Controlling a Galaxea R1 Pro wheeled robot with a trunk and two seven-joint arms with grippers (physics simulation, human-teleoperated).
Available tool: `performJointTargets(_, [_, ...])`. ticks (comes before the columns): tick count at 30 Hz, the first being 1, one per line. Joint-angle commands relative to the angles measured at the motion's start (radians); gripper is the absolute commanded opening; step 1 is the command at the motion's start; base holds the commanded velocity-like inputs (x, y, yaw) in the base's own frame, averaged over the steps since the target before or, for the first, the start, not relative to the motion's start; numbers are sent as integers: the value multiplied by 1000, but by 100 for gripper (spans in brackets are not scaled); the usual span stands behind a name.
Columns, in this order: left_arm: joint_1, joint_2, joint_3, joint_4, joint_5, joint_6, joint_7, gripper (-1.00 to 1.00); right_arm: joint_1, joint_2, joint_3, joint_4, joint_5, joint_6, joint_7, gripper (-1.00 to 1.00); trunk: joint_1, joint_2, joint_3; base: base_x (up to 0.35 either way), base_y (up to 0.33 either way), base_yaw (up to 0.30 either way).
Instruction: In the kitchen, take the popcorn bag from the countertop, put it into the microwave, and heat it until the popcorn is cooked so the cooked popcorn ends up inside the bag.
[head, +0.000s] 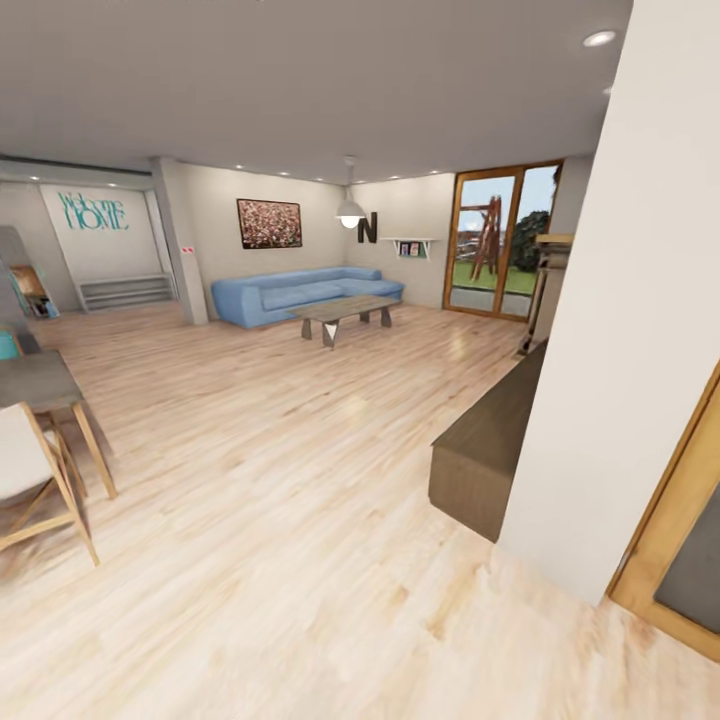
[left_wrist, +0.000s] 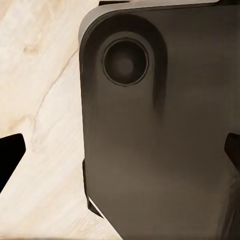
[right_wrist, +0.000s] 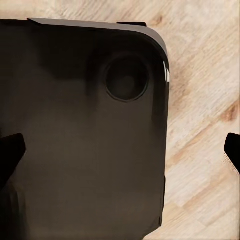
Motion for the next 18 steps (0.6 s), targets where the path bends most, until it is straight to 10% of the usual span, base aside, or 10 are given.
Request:
performJointTargets(1, [0,0,0,-1,0,-1,0,100,0,0,0,1,0,-5,-1,100,0,0,-1,0,0,300])
performJointTargets(18, [0,0,0,-1,0,-1,0,100,0,-5,0,1,0,-5,-1,100,0,0,-1,0,0,300])
